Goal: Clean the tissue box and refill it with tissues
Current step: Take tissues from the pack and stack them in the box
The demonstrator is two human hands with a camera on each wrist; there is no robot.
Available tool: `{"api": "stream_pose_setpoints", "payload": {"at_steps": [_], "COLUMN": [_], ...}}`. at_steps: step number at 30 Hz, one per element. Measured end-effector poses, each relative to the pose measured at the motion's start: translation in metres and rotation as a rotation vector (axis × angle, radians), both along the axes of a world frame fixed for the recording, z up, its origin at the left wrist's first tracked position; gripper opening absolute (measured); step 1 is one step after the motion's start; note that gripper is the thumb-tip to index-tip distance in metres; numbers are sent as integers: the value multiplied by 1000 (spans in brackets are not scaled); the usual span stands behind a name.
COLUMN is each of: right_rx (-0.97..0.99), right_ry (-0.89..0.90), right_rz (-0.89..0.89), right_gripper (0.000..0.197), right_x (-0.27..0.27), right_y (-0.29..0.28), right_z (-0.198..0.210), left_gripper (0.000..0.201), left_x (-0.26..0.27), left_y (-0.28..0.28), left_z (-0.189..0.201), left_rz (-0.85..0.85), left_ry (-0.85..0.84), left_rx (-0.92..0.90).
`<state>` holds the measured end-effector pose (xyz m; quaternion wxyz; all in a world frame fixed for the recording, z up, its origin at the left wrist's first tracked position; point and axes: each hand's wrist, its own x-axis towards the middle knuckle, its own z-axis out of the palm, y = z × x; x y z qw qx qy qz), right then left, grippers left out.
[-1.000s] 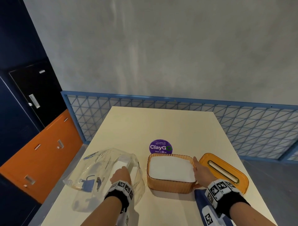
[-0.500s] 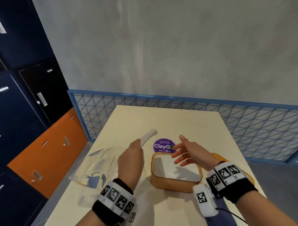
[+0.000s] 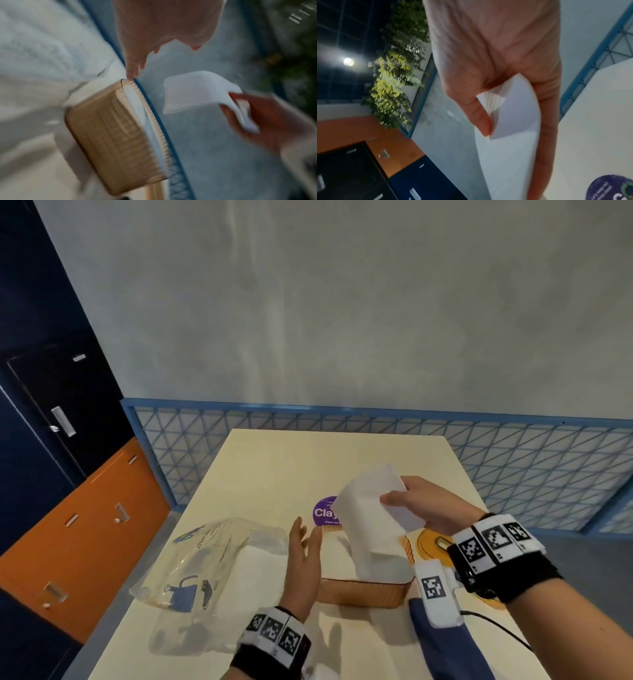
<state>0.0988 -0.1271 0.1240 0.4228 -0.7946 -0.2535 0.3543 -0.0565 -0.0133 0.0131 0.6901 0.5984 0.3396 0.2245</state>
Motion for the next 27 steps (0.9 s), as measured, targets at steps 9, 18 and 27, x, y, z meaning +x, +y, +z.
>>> {"api": "stream_pose_setpoints", "payload": {"at_steps": [9, 18, 27], "right_rx": [73, 17, -198], "right_ry": [230, 270, -77], "right_rz": [-99, -192, -310], "right_gripper": [28, 28, 8], "right_x": [4, 21, 15], "right_y": [-11, -17, -8], "right_z": [-23, -56, -106], "left_gripper": [30, 12, 22], "left_x": [11, 27, 44], "left_y": [17, 22, 41], "left_z": [27, 27, -10], "left_rz": [-279, -189, -213], "left_ry": [-42, 159, 602], "left_rx": [-466, -127, 425]}}
